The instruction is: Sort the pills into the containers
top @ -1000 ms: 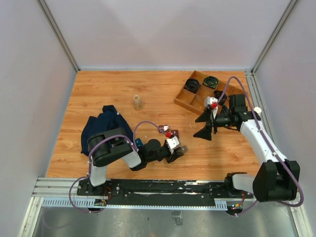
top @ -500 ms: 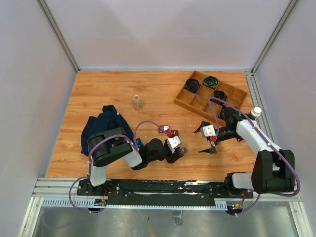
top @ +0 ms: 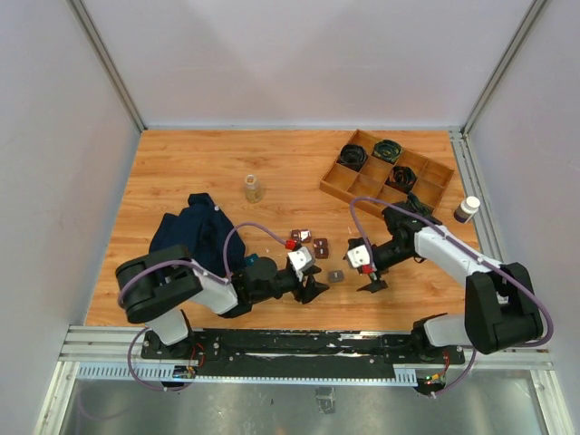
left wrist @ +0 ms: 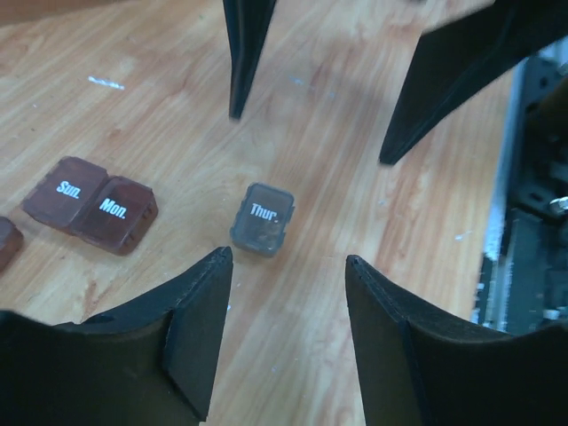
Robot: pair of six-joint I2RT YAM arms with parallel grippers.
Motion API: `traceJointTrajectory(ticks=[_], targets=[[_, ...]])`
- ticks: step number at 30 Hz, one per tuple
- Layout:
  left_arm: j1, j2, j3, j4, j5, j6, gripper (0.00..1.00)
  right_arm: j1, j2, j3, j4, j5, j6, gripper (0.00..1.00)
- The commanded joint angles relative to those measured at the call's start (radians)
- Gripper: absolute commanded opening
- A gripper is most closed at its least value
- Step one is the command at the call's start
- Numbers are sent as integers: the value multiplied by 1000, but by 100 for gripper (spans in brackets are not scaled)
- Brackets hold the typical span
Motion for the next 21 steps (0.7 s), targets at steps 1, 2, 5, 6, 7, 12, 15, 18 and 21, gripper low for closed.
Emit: traceJointTrajectory(ticks=[1, 2, 5, 6, 7, 12, 15, 18, 21], targets=[[9, -147, -50, -36, 0, -150, 57, 120, -21, -71, 207, 128, 294, 91], [21, -175, -49, -72, 9, -189, 56, 146, -24, -88, 249, 156, 339, 91], [65, -245, -46, -138, 31, -283, 53, 203, -4, -99, 318, 218, 438, 88], [76, -261, -54, -134, 35, -302, 51, 214, 9, -92, 332, 233, 467, 86], [83, -277, -68, -121, 35, -313, 48, 224, 23, -85, 343, 250, 490, 85], [94, -332, -104, -96, 33, -326, 41, 266, 66, -79, 422, 307, 588, 80], [94, -333, -130, -50, 34, -330, 37, 277, 93, -64, 434, 313, 614, 76], [95, -305, -161, 64, 32, -368, 20, 280, 116, -43, 432, 333, 642, 69], [94, -244, -168, 155, 43, -415, 12, 281, 117, -31, 421, 332, 649, 65]])
